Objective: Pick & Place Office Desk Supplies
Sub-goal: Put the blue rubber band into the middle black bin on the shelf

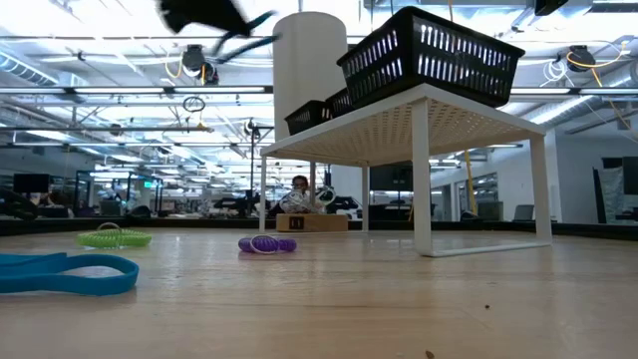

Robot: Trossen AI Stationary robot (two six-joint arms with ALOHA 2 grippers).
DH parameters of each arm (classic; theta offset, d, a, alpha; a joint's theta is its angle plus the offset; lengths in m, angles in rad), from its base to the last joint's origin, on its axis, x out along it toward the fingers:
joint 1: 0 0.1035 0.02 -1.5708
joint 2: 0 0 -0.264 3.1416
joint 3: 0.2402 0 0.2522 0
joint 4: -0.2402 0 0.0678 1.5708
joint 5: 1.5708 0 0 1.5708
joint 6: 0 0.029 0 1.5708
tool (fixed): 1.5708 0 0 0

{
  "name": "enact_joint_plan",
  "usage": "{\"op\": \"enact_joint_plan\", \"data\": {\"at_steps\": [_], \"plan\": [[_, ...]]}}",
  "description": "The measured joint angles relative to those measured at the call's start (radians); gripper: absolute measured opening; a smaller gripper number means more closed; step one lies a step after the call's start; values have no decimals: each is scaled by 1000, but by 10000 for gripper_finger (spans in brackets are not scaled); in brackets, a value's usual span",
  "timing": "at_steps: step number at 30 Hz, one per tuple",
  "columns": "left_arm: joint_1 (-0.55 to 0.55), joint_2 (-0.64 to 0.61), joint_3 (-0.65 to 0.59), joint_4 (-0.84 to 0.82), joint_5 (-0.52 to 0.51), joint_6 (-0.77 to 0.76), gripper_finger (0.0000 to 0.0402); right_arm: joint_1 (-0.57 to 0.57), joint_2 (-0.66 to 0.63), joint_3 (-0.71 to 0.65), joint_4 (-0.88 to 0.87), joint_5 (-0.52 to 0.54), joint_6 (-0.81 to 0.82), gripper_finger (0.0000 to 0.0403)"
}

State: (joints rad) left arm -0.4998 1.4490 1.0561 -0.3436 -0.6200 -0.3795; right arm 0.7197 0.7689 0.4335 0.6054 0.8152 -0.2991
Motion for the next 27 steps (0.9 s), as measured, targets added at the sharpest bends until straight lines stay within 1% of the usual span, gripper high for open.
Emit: {"op": "enact_joint_plan", "data": {"at_steps": [3,5,7,10,12,13,16,19,20,22,27], "plan": [[61,0,0,140,10,165,5,0,0,0,-12,0,0,93],[102,0,0,238,17,263,8,0,-2,0,-13,19,-1,93],[146,0,0,327,43,353,10,3,-10,0,-14,85,-17,93],[226,0,0,465,164,448,4,15,-31,0,-13,233,-54,93],[287,5,0,561,258,473,7,15,-41,0,-13,301,-76,93],[318,9,1,601,298,480,8,15,-45,0,-16,317,-81,93],[402,26,1,695,387,479,4,15,-49,0,-28,312,-85,92],[473,41,1,786,452,409,6,15,-49,0,-46,311,-78,90],[493,48,2,801,472,394,6,15,-49,0,-57,311,-68,89],[527,68,29,779,504,384,4,15,-49,0,-71,311,-51,89],[569,146,164,599,529,409,4,6,-49,0,-72,311,-34,89]]}}
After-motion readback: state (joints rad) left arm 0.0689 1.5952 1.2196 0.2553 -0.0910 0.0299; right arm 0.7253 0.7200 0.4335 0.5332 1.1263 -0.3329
